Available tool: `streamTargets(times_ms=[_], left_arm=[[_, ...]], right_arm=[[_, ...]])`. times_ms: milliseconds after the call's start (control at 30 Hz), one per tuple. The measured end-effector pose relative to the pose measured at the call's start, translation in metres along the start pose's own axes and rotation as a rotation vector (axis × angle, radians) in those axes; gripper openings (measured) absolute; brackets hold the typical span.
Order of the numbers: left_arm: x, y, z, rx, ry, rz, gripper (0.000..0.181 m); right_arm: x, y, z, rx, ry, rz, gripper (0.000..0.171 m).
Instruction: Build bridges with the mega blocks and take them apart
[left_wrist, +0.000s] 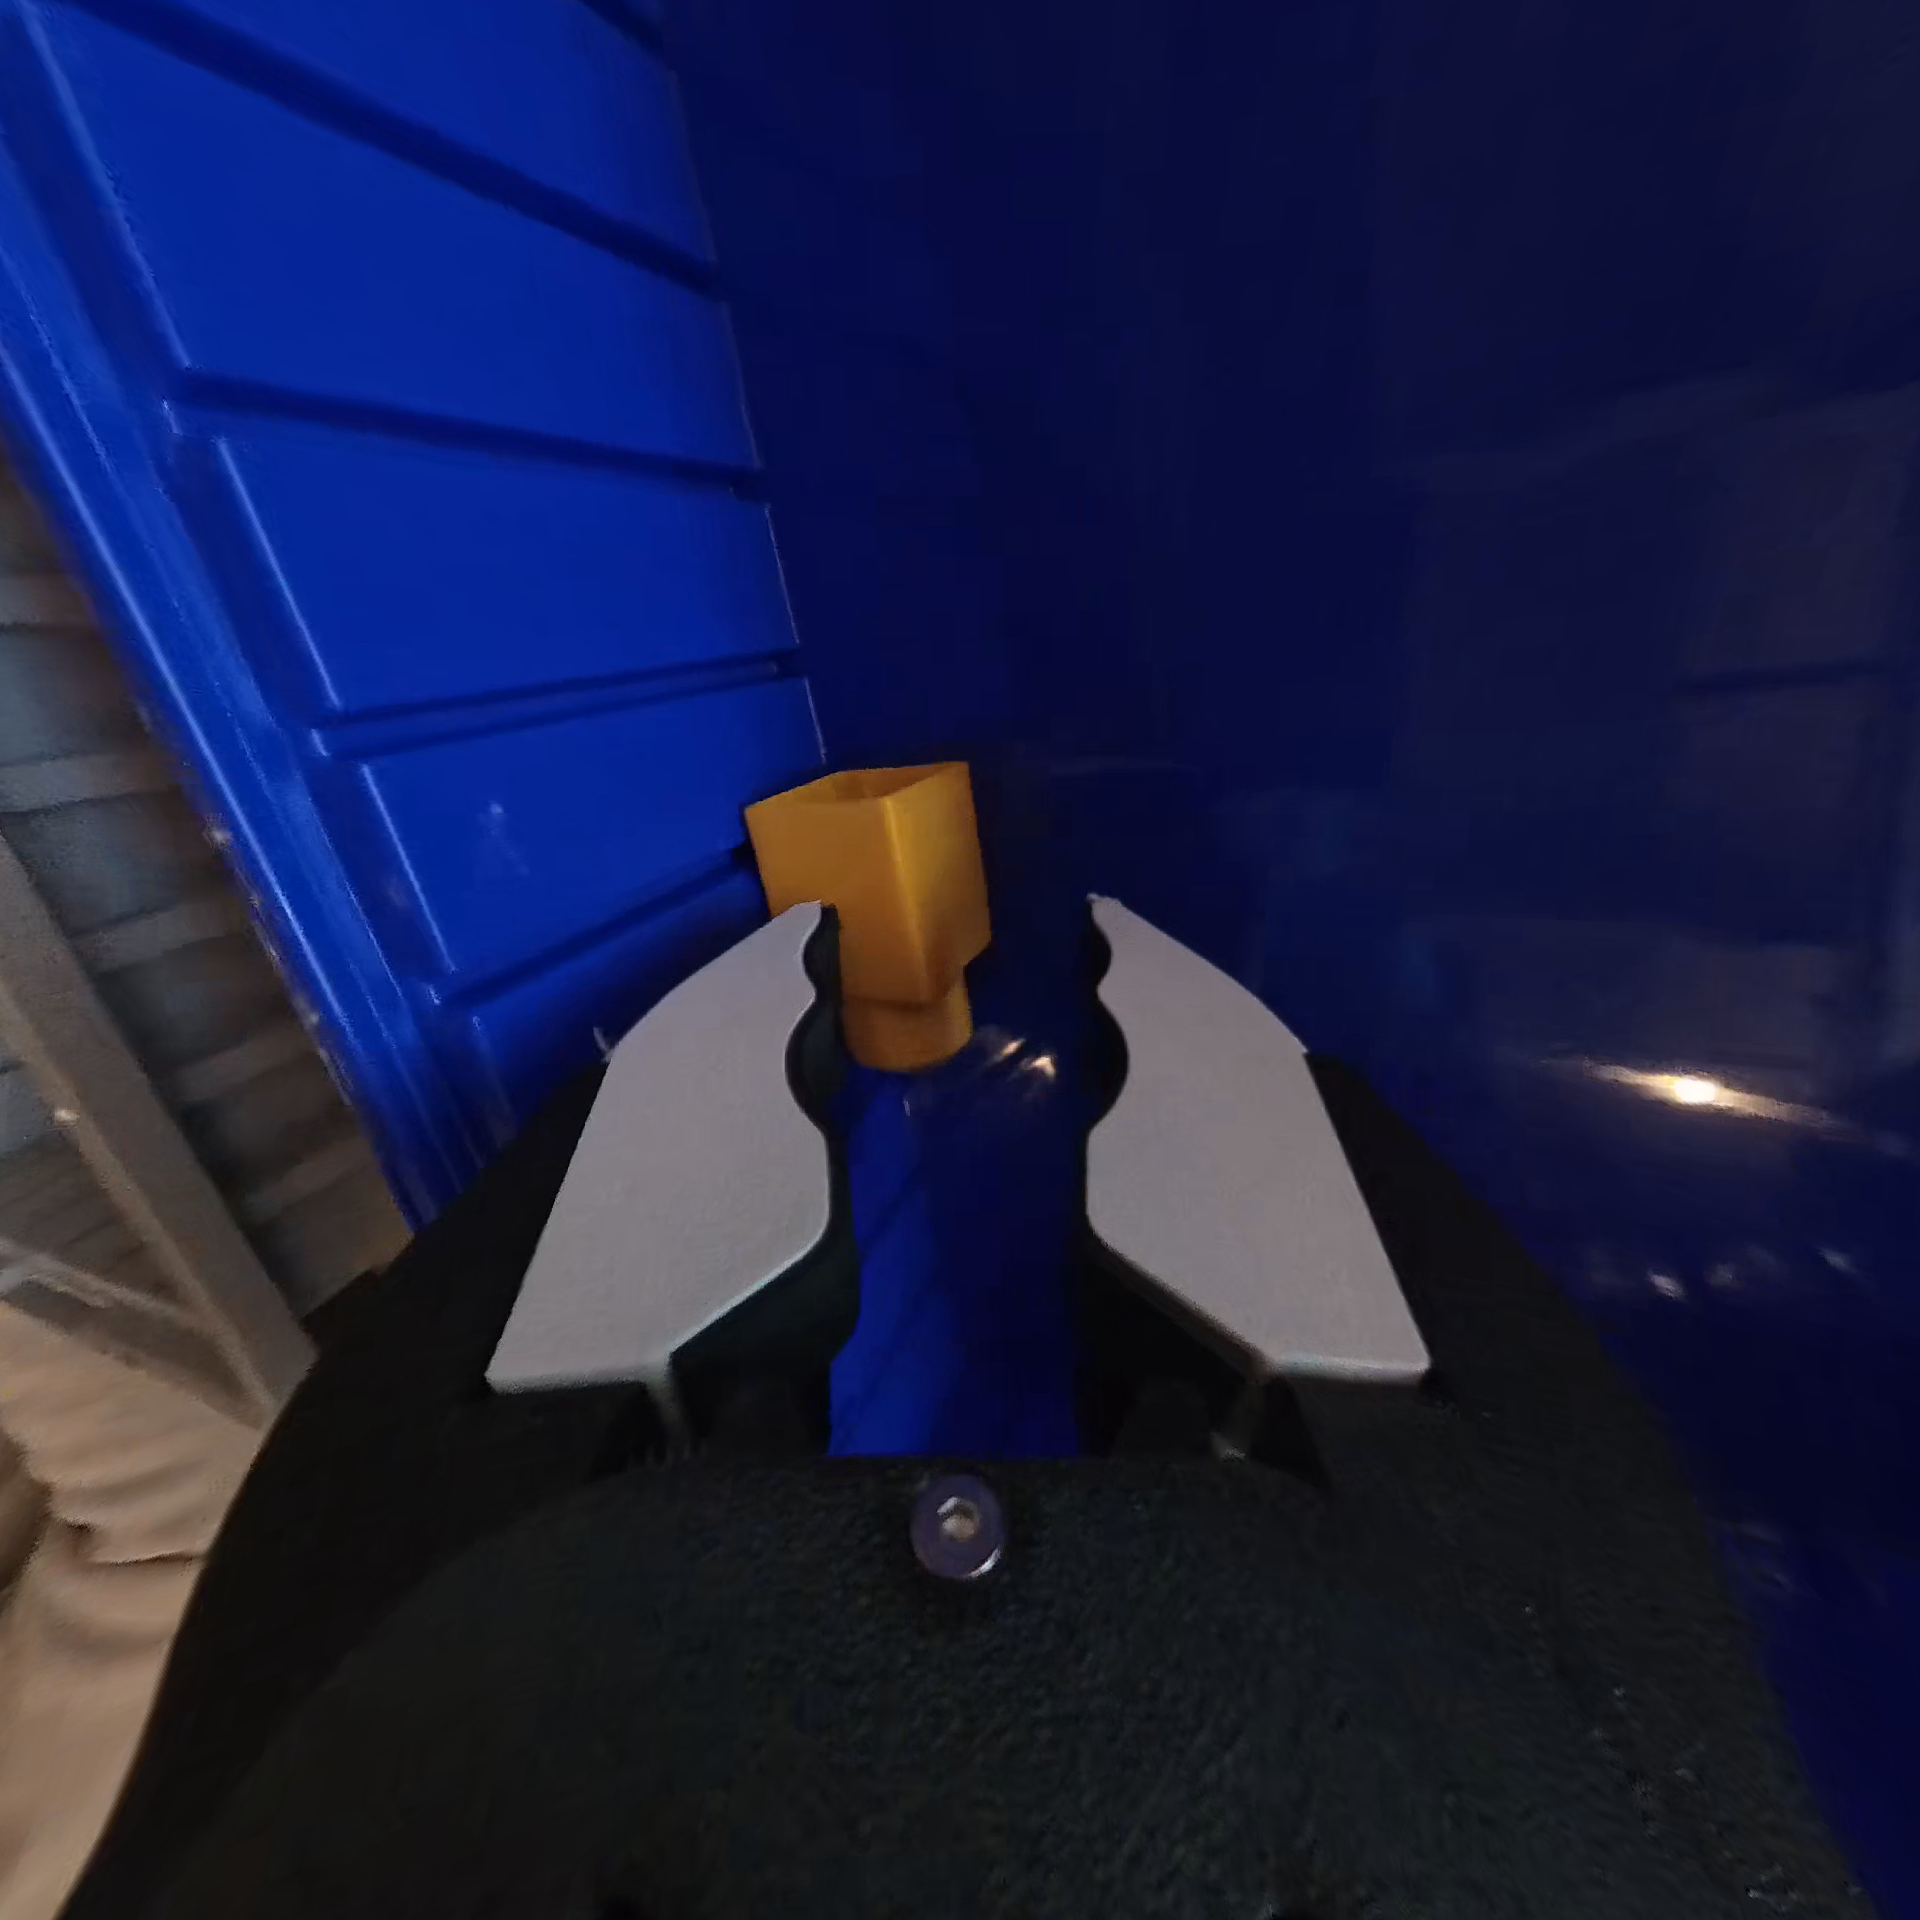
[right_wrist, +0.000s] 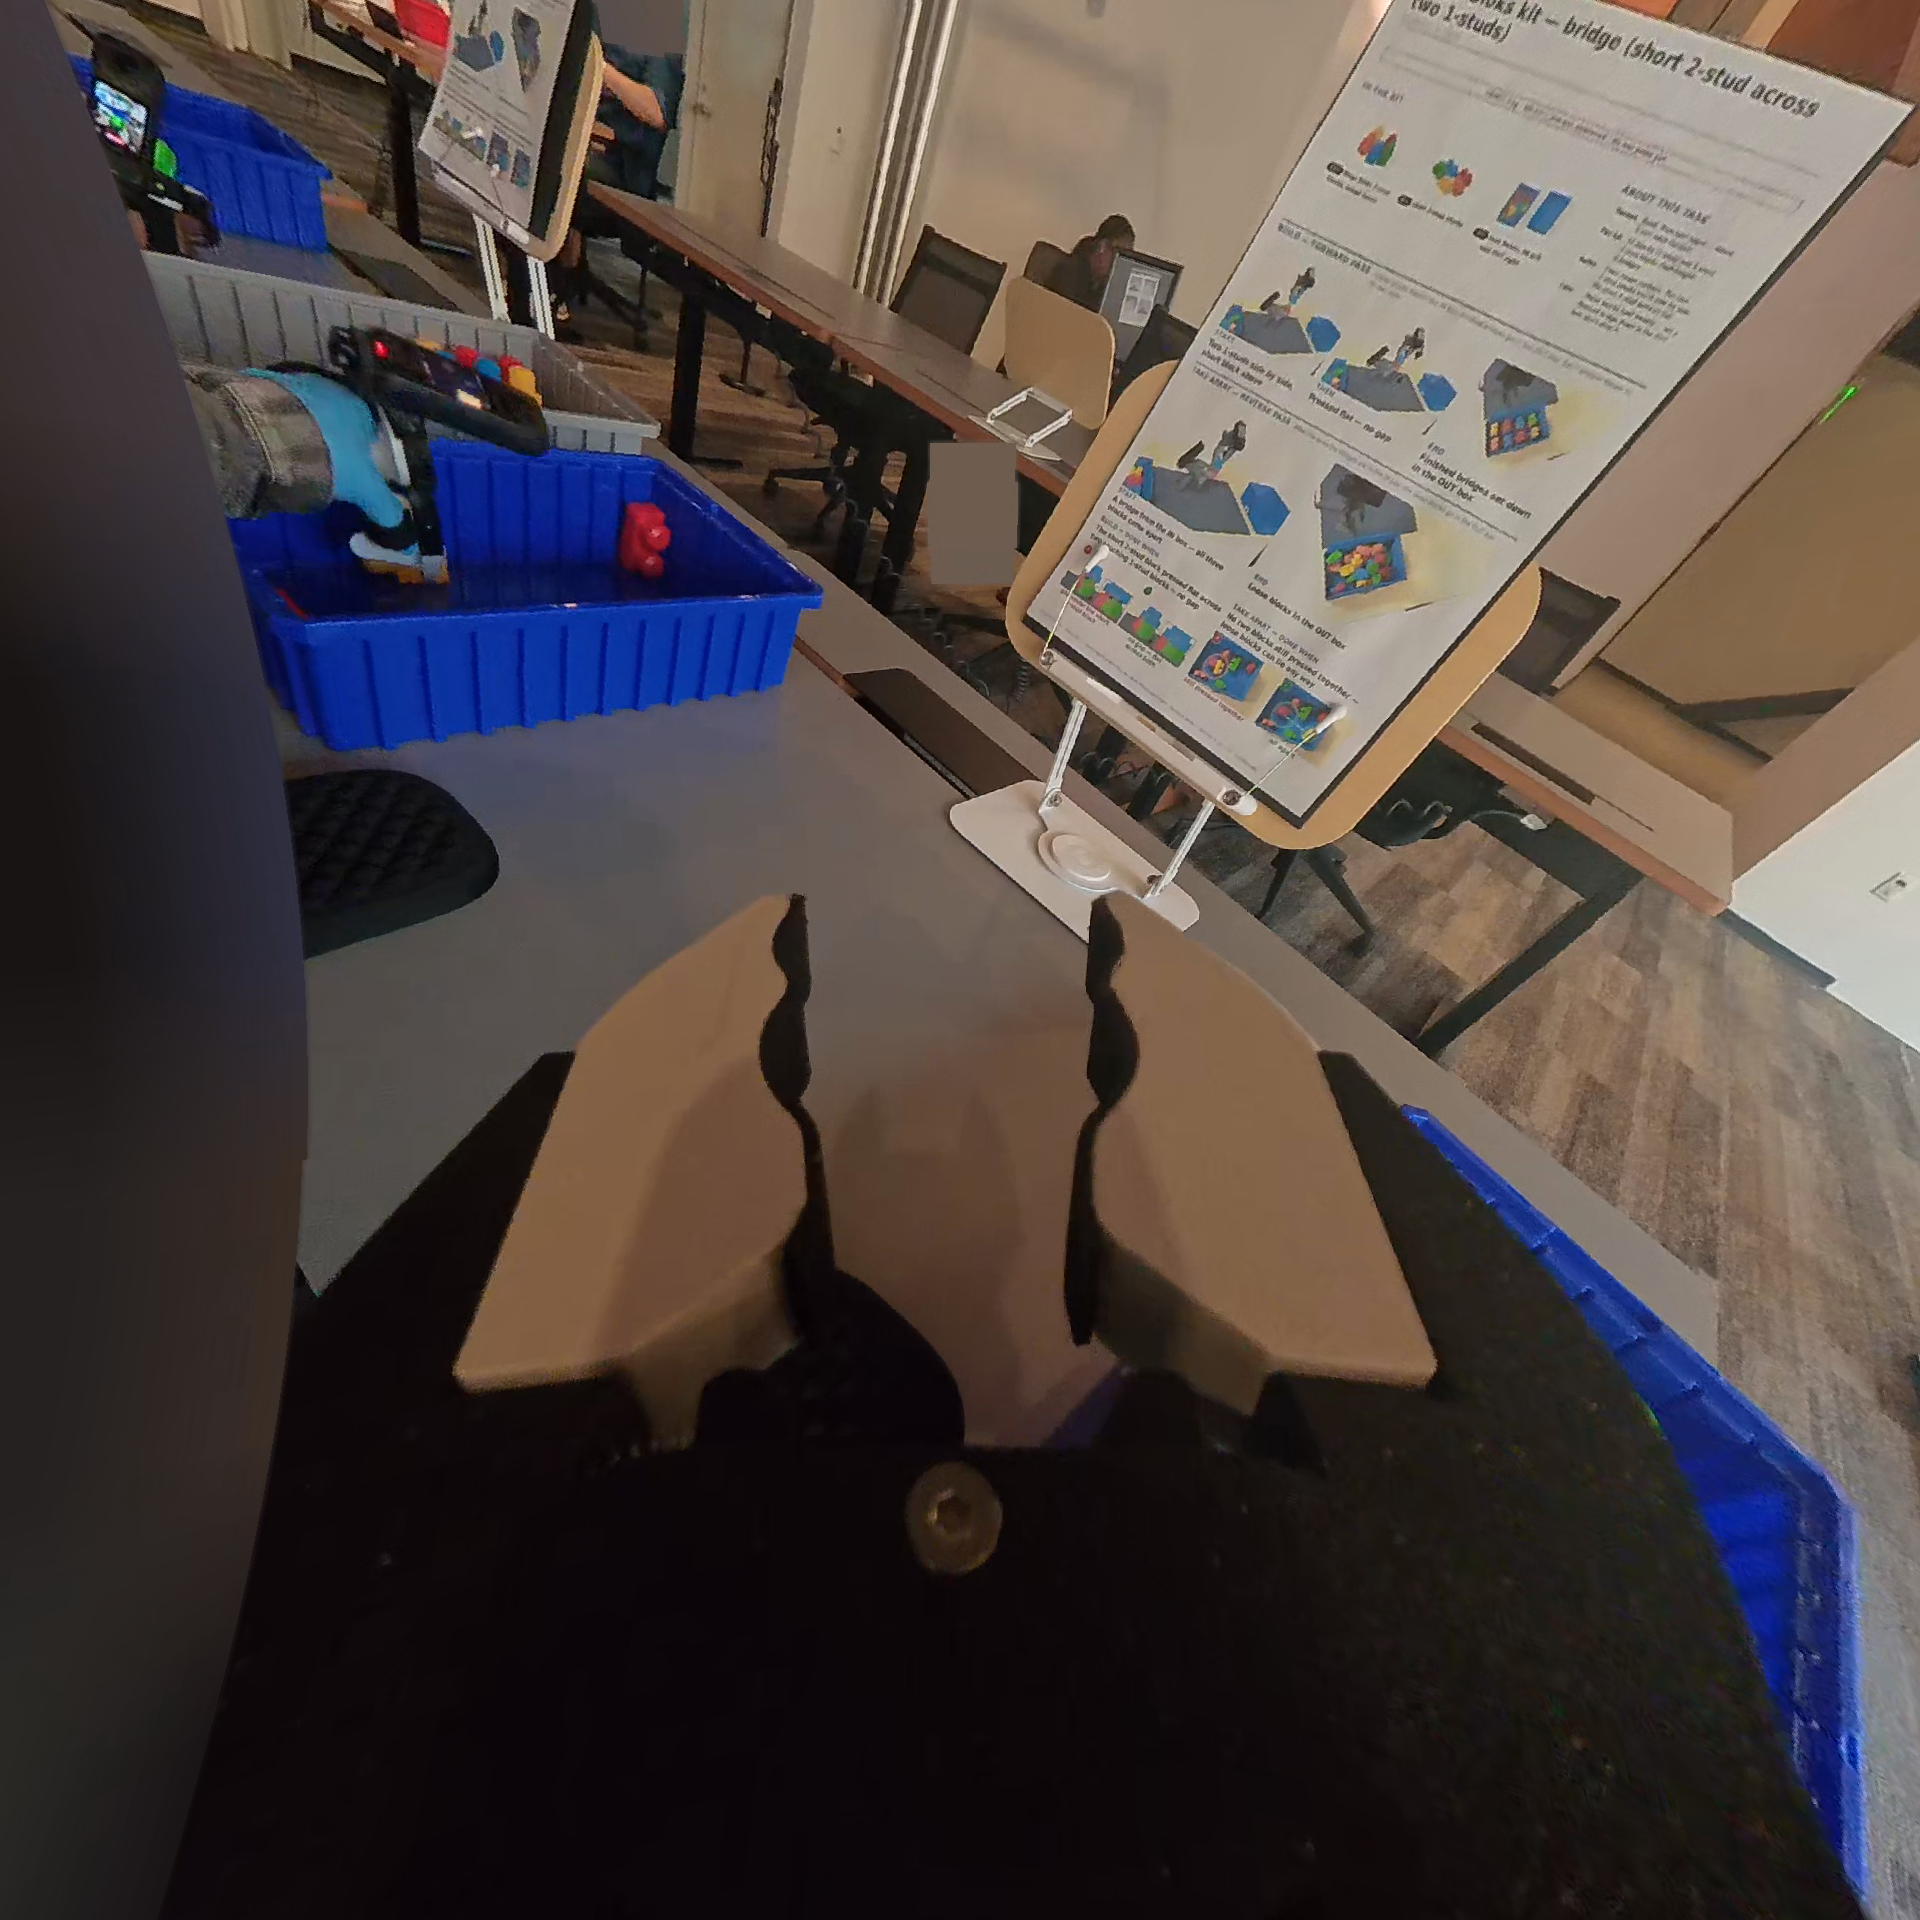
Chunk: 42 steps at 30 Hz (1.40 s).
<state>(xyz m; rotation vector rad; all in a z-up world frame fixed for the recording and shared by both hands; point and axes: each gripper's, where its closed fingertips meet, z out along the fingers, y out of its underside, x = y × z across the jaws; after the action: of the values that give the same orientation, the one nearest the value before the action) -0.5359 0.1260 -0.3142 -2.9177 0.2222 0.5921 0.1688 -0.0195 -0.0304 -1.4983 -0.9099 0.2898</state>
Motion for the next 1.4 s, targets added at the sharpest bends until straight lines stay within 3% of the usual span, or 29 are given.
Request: streamTargets(times_ms=[67,167,200,233,267,300,433,567,700,800,933,1100,1167,1233,1267,1333,1400], left_arm=[[0.000,0.001,0.001,-0.003,-0.033,0.042,0.044],[0.008,0.000,-0.005,0.014,0.063,0.003,0.047],[0.013,-0.002,-0.011,0.037,0.127,-0.019,0.042],[0.026,-0.005,-0.021,0.070,0.262,-0.035,0.015],[0.043,-0.009,-0.034,0.100,0.428,-0.081,0.001],[0.042,-0.011,-0.039,0.108,0.449,-0.128,0.007],[0.003,-0.001,-0.037,0.076,0.181,-0.107,0.031],[-0.006,0.008,-0.016,0.002,0.087,-0.075,0.033],[-0.019,0.004,-0.005,-0.009,-0.111,0.009,0.026],[-0.012,0.005,0.001,-0.058,-0.166,0.120,0.027],[-0.007,0.005,0.005,-0.092,-0.146,0.093,0.039],[0.005,0.005,0.003,-0.053,-0.049,0.085,0.055],[0.021,-0.001,-0.014,0.043,0.155,0.009,0.039],[0.052,-0.022,-0.054,0.223,0.526,-0.134,0.003],[0.046,-0.026,-0.065,0.260,0.536,-0.177,0.008],[0.023,-0.020,-0.067,0.252,0.384,-0.156,0.013],[0.031,-0.019,-0.068,0.236,0.425,-0.138,0.028]], right_arm=[[-0.001,0.000,0.000,0.000,-0.002,-0.006,0.051],[-0.001,0.000,0.000,-0.004,-0.004,-0.011,0.051],[-0.001,0.000,0.000,-0.005,-0.003,-0.012,0.051],[-0.001,0.000,0.001,-0.006,-0.003,-0.012,0.051],[0.000,0.000,0.001,-0.005,-0.003,-0.012,0.051],[0.000,-0.001,0.002,-0.001,-0.003,-0.011,0.051],[-0.001,-0.003,0.006,0.013,-0.019,-0.007,0.051],[-0.006,-0.002,0.010,0.008,-0.039,-0.011,0.051],[-0.008,-0.004,0.008,0.009,-0.034,-0.021,0.051],[-0.007,-0.005,0.005,0.010,-0.026,-0.024,0.050],[-0.006,-0.004,0.005,0.003,-0.020,-0.023,0.049],[-0.006,-0.002,0.004,0.005,-0.015,-0.029,0.049],[-0.004,-0.002,0.004,0.008,-0.014,-0.026,0.049],[-0.003,-0.003,0.005,0.012,-0.017,-0.022,0.049],[-0.002,-0.003,0.005,0.013,-0.017,-0.020,0.049],[-0.003,-0.004,0.007,0.017,-0.023,-0.022,0.049],[-0.004,-0.004,0.009,0.019,-0.031,-0.026,0.049]])
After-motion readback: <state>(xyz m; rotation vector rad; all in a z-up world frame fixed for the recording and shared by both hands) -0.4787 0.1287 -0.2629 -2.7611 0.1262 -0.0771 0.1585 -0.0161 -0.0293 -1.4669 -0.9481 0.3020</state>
